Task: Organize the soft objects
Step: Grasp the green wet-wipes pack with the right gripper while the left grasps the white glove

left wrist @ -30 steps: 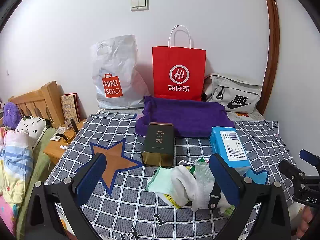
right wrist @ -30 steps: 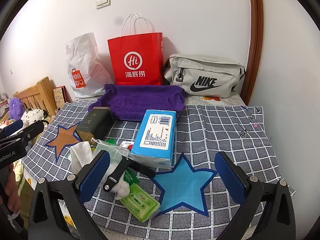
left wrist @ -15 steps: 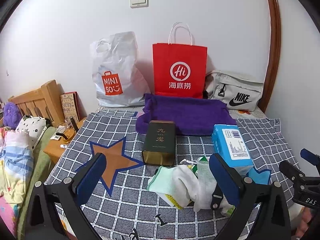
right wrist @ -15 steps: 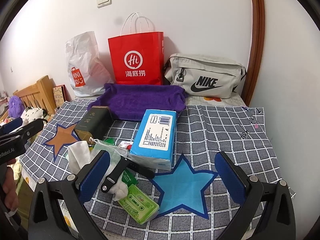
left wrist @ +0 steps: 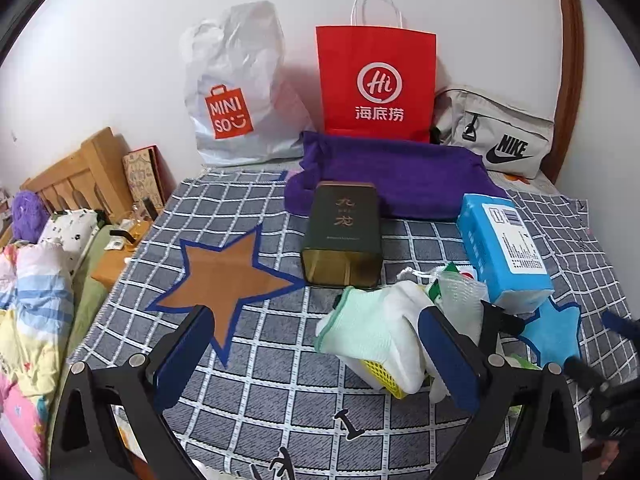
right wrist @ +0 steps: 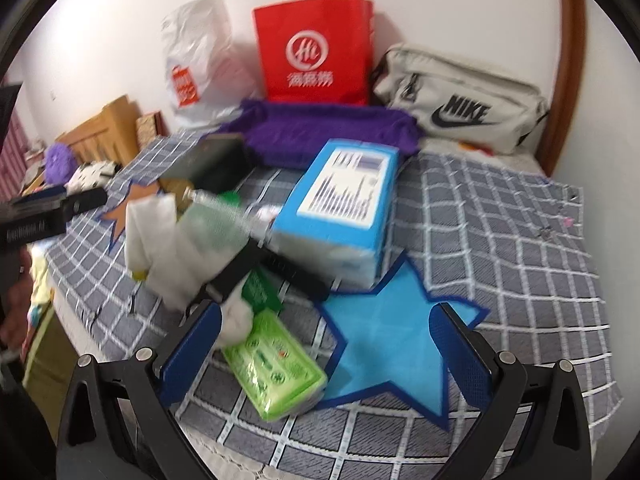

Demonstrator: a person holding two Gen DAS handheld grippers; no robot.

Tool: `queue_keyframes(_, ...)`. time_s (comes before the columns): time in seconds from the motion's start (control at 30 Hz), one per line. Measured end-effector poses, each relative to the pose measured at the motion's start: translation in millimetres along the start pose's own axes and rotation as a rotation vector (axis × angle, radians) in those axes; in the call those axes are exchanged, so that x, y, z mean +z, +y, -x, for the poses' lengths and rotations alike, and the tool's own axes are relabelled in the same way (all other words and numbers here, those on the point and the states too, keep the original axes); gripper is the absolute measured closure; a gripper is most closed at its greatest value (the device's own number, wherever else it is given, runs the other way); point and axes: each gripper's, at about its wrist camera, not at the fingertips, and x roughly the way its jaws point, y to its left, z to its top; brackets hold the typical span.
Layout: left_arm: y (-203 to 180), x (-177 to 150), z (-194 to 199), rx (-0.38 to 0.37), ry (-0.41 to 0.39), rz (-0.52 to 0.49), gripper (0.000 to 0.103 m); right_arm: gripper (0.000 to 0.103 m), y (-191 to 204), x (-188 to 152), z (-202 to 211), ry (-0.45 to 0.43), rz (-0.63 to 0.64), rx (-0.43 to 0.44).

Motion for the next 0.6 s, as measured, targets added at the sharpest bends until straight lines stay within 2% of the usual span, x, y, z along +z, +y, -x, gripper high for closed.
queue_keyframes(0.1, 0.3, -1.6, -6.2, 0.007, 0.011, -0.005, 0.000, 0.002, 3.5, -12.1, -9.3, 0.027, 0.033, 0.041)
queue_keyframes(0.3, -0.2, -4.4, -17.9, -0.037, 0.049, 0.001, 0.000, 0.004, 8.9, -29.8, -30.0, 0.075, 0.085, 0.109)
queue_keyframes(0.43, -2.8, -5.2, -22.1, -0.068, 0.056, 0.001, 0.000, 0.007, 12.2, -36.3, -42.1, 0.114, 0.113, 0.104)
queue_keyframes(0.5, -5.4, -6.2, -23.4, -0.086, 0.057, -0.010, 0.000, 0.022, 14.5, -41.0, -48.7, 0.143, 0.137, 0.114)
queue_keyframes(0.57, -7.4, -7.9, -25.1, -0.106, 0.068, -0.025, 0.000, 0.024, 16.7, -44.4, -47.5, 0.120, 0.165, 0.111)
queue_keyframes(0.6, -8.4, -8.7, -25.7, -0.112, 0.071, -0.030, 0.000, 0.036, 16.5, -45.4, -45.6, 0.115, 0.175, 0.121)
